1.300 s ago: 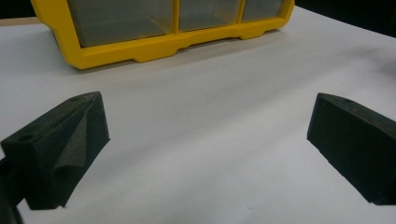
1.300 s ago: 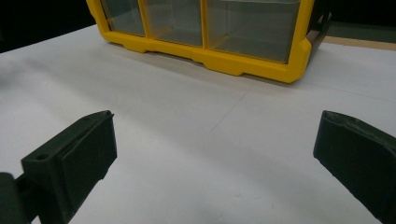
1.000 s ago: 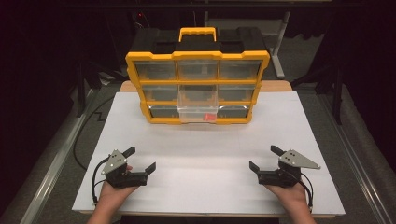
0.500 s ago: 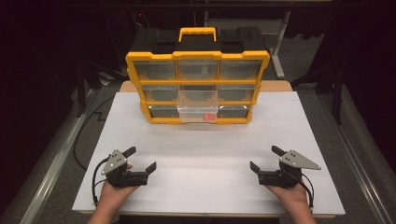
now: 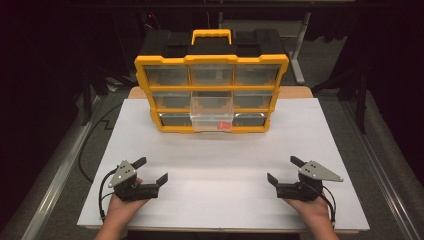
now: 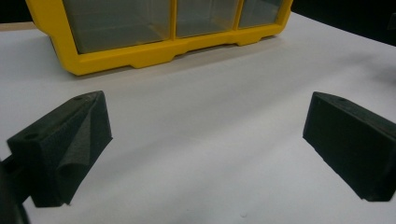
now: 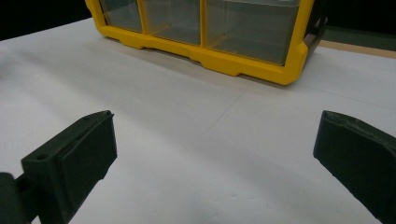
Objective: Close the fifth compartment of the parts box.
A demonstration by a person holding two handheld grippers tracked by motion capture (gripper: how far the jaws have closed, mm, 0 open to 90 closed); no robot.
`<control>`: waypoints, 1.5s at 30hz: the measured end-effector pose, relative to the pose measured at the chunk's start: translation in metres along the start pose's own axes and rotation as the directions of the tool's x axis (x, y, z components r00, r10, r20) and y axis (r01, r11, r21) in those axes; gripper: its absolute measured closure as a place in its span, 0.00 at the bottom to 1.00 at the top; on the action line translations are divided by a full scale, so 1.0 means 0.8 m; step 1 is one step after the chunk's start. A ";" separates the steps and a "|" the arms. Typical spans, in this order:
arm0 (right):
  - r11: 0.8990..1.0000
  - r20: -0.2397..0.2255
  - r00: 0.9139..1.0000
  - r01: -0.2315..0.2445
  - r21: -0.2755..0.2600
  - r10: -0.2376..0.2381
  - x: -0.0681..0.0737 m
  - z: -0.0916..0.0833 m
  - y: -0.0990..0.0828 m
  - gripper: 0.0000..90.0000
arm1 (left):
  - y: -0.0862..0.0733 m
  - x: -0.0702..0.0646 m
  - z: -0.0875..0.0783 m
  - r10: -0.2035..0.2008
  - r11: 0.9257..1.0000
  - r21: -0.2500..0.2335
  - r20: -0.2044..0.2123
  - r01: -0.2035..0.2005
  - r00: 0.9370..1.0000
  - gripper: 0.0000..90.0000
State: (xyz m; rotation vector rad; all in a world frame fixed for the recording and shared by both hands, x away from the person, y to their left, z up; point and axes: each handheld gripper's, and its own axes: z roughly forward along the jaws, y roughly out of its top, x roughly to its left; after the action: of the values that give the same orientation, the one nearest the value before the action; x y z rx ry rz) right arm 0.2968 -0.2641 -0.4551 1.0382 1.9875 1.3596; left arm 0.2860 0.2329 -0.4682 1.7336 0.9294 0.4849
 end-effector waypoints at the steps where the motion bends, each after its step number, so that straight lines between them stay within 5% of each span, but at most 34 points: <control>1: 1.000 0.000 1.000 0.003 0.002 -0.003 0.000 0.000 0.000 0.00 | 0.000 0.000 -0.001 -0.003 1.000 -0.004 -0.001 0.003 1.000 0.03; 24: 1.000 -0.003 1.000 0.009 0.005 -0.009 0.004 0.000 0.000 0.00 | 0.002 0.000 -0.011 -0.015 0.998 -0.054 -0.014 0.014 1.000 0.33; 45: 1.000 0.006 1.000 0.018 0.007 -0.018 0.002 -0.001 0.000 0.00 | 0.006 -0.011 -0.007 0.015 0.999 -0.046 -0.004 -0.015 1.000 0.95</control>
State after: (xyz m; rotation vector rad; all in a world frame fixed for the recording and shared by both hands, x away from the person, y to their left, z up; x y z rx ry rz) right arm 0.2952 -0.2628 -0.4550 1.0243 1.9944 1.3396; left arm 0.2786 0.2290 -0.4606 1.6993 0.9016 0.5158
